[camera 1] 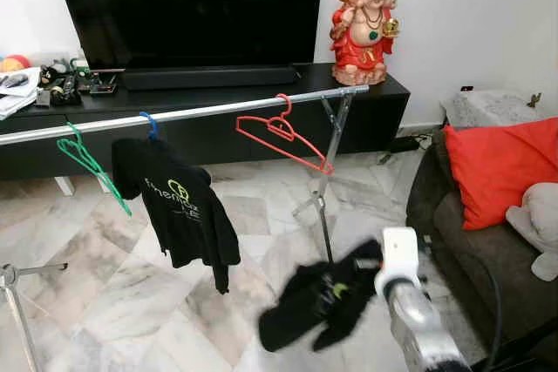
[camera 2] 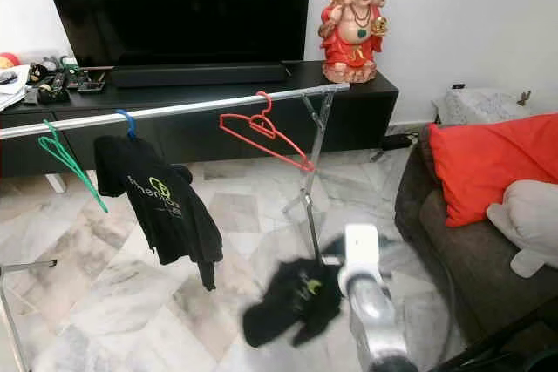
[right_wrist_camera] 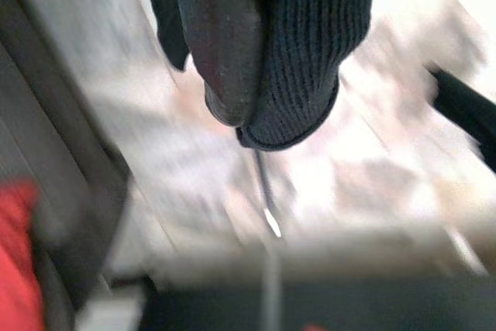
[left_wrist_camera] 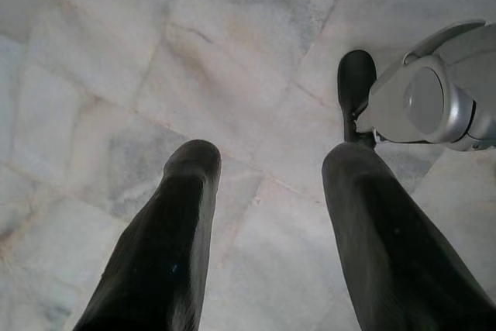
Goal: Hang hanger
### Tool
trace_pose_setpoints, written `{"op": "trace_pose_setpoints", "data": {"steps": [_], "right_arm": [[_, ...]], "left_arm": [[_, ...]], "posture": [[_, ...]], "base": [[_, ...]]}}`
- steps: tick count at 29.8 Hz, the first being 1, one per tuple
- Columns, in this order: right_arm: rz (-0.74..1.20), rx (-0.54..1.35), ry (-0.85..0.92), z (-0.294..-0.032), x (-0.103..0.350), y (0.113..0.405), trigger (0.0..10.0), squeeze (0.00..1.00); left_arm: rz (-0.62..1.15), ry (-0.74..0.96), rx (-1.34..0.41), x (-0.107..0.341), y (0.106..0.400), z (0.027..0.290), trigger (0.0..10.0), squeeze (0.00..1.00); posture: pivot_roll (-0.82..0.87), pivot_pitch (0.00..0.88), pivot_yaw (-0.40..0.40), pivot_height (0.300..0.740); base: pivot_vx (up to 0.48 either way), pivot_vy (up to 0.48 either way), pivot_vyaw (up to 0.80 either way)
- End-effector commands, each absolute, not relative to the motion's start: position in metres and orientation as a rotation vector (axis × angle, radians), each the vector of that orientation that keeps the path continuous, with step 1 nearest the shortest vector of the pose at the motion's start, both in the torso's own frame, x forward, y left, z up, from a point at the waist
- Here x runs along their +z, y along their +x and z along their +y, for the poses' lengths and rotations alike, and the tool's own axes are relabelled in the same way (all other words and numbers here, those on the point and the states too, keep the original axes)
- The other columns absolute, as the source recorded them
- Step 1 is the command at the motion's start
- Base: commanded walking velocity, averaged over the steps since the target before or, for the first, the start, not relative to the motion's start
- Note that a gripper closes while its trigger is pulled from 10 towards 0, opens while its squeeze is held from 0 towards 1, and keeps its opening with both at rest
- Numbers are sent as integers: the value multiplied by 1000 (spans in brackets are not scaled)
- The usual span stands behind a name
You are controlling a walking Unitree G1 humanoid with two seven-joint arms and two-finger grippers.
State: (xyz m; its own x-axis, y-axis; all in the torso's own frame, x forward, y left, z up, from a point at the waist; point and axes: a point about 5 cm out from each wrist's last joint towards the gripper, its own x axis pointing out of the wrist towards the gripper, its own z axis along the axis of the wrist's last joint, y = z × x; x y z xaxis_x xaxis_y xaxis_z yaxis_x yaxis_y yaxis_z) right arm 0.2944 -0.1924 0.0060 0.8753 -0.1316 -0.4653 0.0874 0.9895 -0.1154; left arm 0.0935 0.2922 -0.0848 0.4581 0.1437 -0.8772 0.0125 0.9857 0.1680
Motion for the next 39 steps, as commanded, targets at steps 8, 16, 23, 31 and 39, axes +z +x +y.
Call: {"op": "trace_pose_setpoints", "data": {"steps": [8,16,23,31,39], "right_arm": [[618,-170,-90,-204,-24,266,10000,0],[695,-186,-54,-206,-41,247,10000,0],[793,-241,-17,-213,-59,218,10000,0],[863,-319,34,-225,-73,191,10000,0],[896,-382,45,-245,-74,179,10000,0]], "left_arm": [[1088,112,149,-87,90,290,10000,0],[1038,8,239,-87,88,291,10000,0],[1057,36,230,-85,83,298,10000,0],[1060,71,221,-80,80,309,10000,0],[1055,76,201,-81,82,306,10000,0]], "posture": [[56,0,-49,740],[79,0,-47,740],[50,0,-4,740],[-3,0,63,740],[-30,0,67,740]], "base": [[0,0,0],[0,0,0],[0,0,0],[0,0,0],[0,0,0]]}}
